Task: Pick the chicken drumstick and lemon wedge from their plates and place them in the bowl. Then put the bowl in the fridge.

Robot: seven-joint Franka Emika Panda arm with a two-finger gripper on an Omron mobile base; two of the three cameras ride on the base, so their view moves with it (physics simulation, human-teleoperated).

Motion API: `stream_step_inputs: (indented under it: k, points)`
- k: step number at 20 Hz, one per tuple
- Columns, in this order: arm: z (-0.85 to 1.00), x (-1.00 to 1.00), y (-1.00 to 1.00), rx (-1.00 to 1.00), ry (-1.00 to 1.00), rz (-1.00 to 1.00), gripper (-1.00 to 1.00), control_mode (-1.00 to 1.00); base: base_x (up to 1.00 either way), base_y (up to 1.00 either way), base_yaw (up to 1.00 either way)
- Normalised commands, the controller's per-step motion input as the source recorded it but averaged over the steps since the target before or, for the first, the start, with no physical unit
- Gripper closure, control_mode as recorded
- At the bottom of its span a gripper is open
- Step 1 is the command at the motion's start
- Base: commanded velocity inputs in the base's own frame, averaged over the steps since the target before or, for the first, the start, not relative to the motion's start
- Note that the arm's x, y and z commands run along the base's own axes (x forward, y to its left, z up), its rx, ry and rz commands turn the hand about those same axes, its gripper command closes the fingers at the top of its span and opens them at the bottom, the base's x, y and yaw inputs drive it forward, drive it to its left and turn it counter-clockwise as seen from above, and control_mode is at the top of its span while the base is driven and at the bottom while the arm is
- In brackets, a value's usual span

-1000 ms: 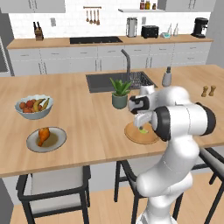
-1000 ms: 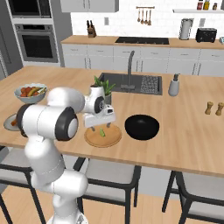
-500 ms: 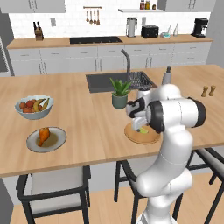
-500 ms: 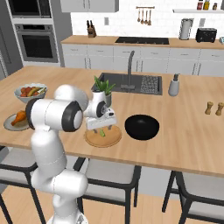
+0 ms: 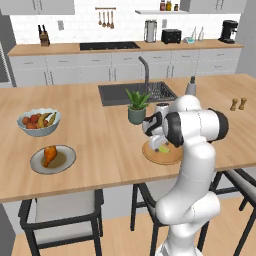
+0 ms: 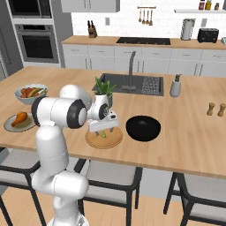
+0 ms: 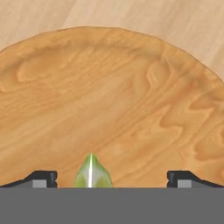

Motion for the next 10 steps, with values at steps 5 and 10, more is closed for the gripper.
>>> stream_step_inputs:
  k: [5, 10]
  points:
    - [0.00, -0.37, 0.00, 0.00, -0.06, 0.00, -1.00, -1.00, 0.00, 0.00, 0.00]
    - [-0.06, -0.20, 0.00, 0.00, -0.02, 0.00, -1.00, -1.00, 0.00, 0.00, 0.00]
